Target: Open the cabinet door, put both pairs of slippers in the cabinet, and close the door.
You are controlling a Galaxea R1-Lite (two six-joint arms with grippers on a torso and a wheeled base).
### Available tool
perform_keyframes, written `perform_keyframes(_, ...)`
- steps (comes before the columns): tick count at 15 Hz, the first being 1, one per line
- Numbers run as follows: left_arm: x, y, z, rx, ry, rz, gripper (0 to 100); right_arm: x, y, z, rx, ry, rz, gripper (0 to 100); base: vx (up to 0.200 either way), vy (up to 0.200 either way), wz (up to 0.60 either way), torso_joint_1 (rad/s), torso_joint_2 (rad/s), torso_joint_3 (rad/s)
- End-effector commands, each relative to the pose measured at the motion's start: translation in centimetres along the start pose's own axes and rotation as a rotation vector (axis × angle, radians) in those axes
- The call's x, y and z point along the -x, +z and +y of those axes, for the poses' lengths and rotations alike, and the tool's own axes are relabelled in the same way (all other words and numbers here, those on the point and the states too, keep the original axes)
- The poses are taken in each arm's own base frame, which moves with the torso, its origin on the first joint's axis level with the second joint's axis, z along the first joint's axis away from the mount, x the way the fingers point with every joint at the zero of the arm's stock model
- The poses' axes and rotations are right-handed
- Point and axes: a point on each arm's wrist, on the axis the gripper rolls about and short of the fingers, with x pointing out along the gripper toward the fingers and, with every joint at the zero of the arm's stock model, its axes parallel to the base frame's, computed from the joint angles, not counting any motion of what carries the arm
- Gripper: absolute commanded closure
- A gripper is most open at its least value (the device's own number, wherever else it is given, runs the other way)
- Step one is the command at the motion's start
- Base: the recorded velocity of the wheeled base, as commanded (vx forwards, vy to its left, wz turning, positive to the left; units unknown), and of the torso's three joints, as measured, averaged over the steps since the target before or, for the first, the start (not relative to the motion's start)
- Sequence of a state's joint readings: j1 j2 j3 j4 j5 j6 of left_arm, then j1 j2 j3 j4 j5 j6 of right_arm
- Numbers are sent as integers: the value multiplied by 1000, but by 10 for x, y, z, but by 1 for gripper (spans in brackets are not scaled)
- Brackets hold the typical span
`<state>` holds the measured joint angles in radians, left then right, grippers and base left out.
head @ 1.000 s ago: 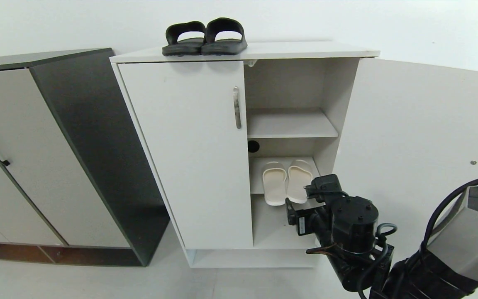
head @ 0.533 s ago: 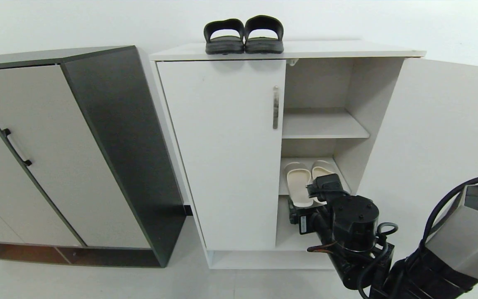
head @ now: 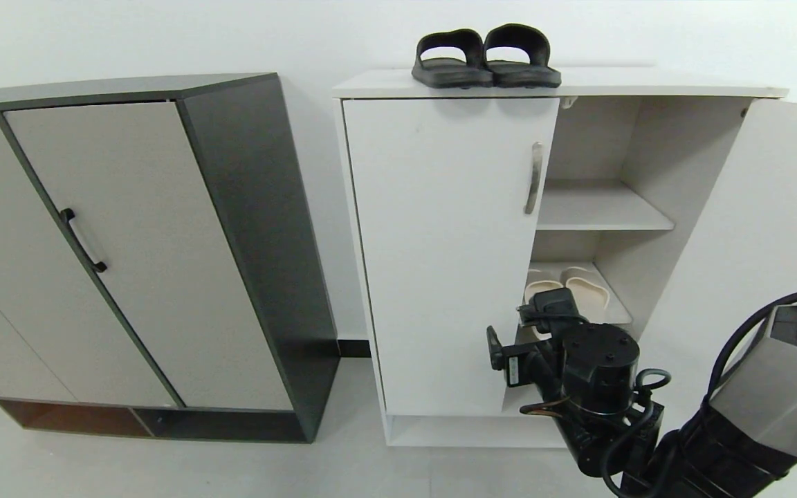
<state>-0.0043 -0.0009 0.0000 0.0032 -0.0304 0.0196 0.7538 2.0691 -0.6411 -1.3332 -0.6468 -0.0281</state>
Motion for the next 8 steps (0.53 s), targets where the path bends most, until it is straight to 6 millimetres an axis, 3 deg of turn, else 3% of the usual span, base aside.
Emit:
perform_keyframes(1, 0, 0, 0, 0, 1, 1, 100, 0, -2, -1, 5, -1, 5, 0, 0, 0, 0, 0, 0, 0)
perform_keyframes(8, 0, 0, 0, 1, 2, 1, 100, -1, -5, 0, 8, 1, 10, 0, 0, 0, 0, 0, 0, 0)
